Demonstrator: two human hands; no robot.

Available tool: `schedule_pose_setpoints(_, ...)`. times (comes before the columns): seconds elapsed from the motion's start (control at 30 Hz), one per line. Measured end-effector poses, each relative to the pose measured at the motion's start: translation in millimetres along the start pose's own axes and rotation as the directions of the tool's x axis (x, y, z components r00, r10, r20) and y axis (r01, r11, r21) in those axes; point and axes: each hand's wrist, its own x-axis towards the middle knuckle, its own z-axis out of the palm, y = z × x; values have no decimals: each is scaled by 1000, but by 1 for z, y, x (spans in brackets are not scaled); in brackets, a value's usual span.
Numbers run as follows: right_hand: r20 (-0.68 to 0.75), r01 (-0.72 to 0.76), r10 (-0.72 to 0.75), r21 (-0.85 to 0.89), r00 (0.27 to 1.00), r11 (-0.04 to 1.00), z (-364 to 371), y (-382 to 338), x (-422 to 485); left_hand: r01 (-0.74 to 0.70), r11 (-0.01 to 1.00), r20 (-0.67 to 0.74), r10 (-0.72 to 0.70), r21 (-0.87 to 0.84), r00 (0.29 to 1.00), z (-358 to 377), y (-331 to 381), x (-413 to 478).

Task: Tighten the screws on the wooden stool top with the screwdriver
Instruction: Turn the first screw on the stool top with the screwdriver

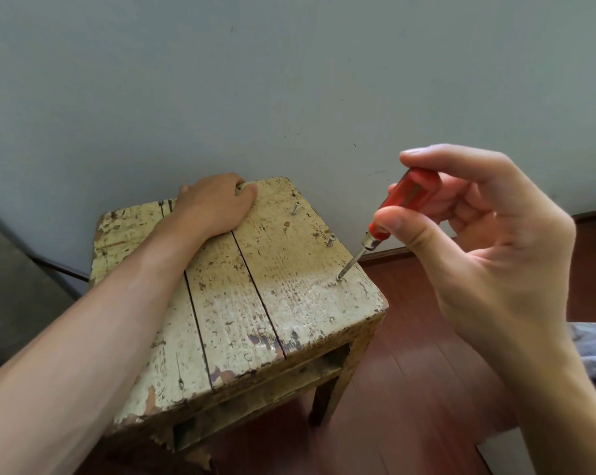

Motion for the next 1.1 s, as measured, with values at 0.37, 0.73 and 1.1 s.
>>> schedule_pose_setpoints(0.37,223,-95,50,195,973,976,-10,3,-3,-2,1000,-1,2,-13,1000,-2,0,-1)
schedule_pose_setpoints(0.73,80,-34,24,132,996,991,1,2,3,-7,1000,6,7,-19,1000,-2,0,-1)
schedule_pose_setpoints(1.1,-4,10,-10,-25,1000,1000,3,6,-3,-6,1000,8,6,-5,1000,-2,0,-1)
